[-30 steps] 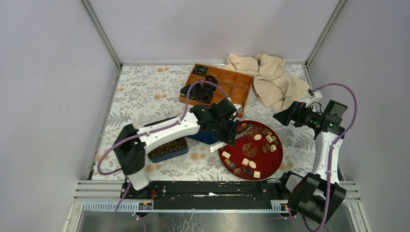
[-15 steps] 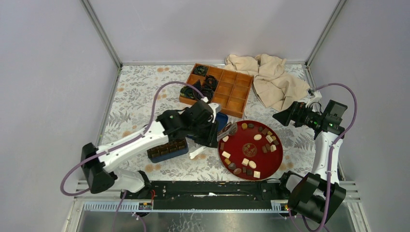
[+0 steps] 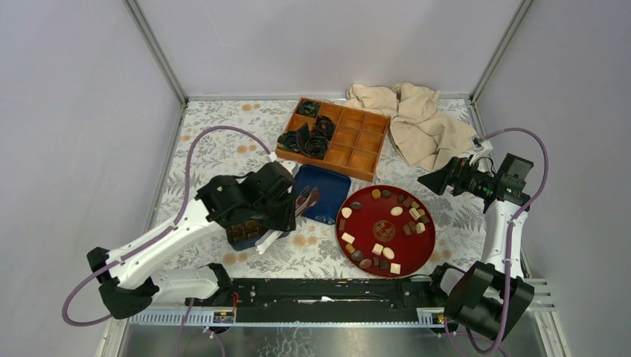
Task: Pack the chocolate
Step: Place the fake chocolate in the packing box.
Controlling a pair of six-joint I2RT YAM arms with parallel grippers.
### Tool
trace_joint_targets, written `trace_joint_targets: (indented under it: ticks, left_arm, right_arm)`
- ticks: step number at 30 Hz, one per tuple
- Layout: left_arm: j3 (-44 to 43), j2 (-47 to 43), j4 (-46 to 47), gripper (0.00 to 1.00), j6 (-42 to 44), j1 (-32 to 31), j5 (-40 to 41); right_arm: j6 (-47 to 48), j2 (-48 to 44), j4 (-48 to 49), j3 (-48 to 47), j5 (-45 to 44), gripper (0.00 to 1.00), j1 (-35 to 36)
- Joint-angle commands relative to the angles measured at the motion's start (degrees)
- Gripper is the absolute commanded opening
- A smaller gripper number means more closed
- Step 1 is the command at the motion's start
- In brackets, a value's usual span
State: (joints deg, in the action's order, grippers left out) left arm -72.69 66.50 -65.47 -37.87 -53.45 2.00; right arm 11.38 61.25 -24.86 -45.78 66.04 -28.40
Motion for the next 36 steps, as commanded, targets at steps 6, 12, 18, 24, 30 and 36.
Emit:
trace_joint_targets:
  ticks: [6, 12, 18, 24, 30, 36]
  left_arm:
    - [-3.4, -5.8, -15.5, 0.00, -7.8, 0.6, 9.6]
    - [-2.5, -10.6, -18.1, 0.00, -11.6, 0.6, 8.6]
    - [1.7, -15.1, -18.1, 0.00, -16.0, 0.7, 9.3]
    - [7.7, -21.1, -18.1, 0.00, -23.1, 0.7, 8.2]
    - [12.7, -23.8, -18.2, 0.00, -29.3, 0.8, 9.7]
    - [14.4, -20.5, -18.1, 0.00, -30.4, 0.8, 11.9]
  right_arm:
    - [3.5, 1.9, -0.2, -0.6, 2.8, 1.00, 2.9]
    - [5.3, 4.4, -2.2, -1.8, 1.7, 1.00, 4.0]
    - [6.1, 5.8, -3.3, -2.3, 1.2, 1.00, 4.0]
    - [7.6, 6.7, -5.2, -3.3, 1.1, 1.00, 4.1]
    - [9.2, 7.2, -7.4, -4.3, 1.3, 1.00, 4.6]
    - [10.8, 7.2, -9.3, -5.1, 2.0, 1.00, 4.8]
